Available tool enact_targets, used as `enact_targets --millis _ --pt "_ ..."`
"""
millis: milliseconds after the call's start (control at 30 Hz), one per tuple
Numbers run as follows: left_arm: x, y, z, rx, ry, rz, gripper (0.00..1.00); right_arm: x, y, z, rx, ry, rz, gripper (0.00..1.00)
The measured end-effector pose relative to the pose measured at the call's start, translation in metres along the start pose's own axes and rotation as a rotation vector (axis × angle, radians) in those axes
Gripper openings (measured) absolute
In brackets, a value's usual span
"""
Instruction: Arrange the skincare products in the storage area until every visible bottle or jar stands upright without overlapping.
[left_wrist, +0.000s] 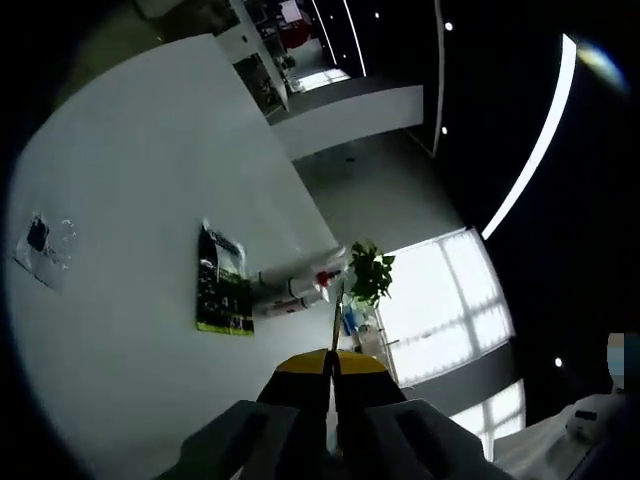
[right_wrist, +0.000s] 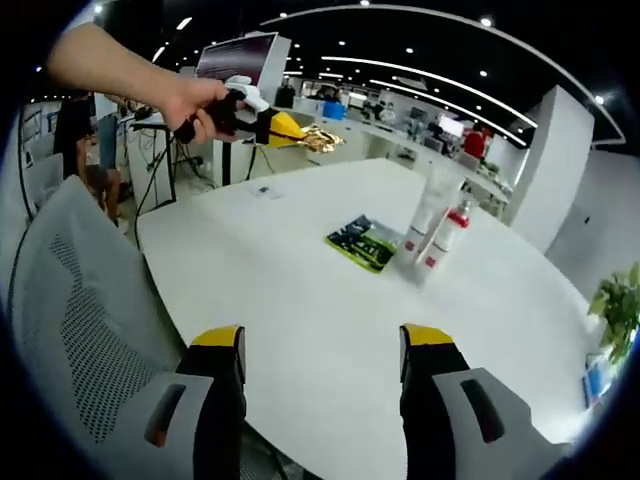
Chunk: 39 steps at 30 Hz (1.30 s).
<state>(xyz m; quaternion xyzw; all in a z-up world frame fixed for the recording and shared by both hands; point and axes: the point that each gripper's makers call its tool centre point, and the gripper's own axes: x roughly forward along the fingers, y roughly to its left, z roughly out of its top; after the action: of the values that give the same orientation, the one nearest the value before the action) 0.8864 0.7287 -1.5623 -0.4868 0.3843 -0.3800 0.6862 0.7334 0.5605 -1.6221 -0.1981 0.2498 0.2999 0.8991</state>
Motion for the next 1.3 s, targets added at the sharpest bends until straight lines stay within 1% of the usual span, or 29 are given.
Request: enact_targets --millis 133,167,300,567,700,800,867,933,1033,1133,1300 --pt "0.009 0.009 0.019 -0.009 -0.009 0.013 0.01 0.001 0.003 -0.004 -0.001 0.022 0.013 0.59" --pt "0.012 0.013 0.025 -0.009 -0.008 0.026 0.01 0.002 0.004 -0.005 0.006 0.026 0.02 0.59" --pt "0.022 0.024 0.039 -0.002 0.006 0.058 0.01 0.004 0.005 -0.009 0.018 0.049 0.031 0.61" --pt "0.037 0.055 0.063 0.034 0.04 0.14 0.01 0.006 0.008 -0.015 0.018 0.078 0.042 0.61" --pt "0.043 0.07 0.074 0.018 0.029 0.175 0.01 0.006 0.008 -0.017 0.016 0.088 0.045 0.6" --pt "0.047 0.081 0.079 0.019 0.035 0.193 0.01 0.007 0.009 -0.019 0.015 0.1 0.045 0.59" --pt "0.049 0.089 0.081 0.016 0.038 0.21 0.01 0.008 0.013 -0.021 -0.006 0.11 0.052 0.59" --pt "0.051 0.097 0.083 -0.003 0.034 0.225 0.01 0.008 0.013 -0.021 -0.011 0.114 0.055 0.59" --pt "0.053 0.11 0.082 -0.006 0.05 0.253 0.01 0.008 0.011 -0.023 0.014 0.123 0.053 0.58" --pt "0.057 0.119 0.081 -0.028 0.061 0.265 0.01 0.008 0.01 -0.024 0.021 0.124 0.051 0.58" --pt "0.063 0.128 0.081 -0.045 0.066 0.282 0.01 0.009 0.012 -0.026 0.015 0.133 0.058 0.58"
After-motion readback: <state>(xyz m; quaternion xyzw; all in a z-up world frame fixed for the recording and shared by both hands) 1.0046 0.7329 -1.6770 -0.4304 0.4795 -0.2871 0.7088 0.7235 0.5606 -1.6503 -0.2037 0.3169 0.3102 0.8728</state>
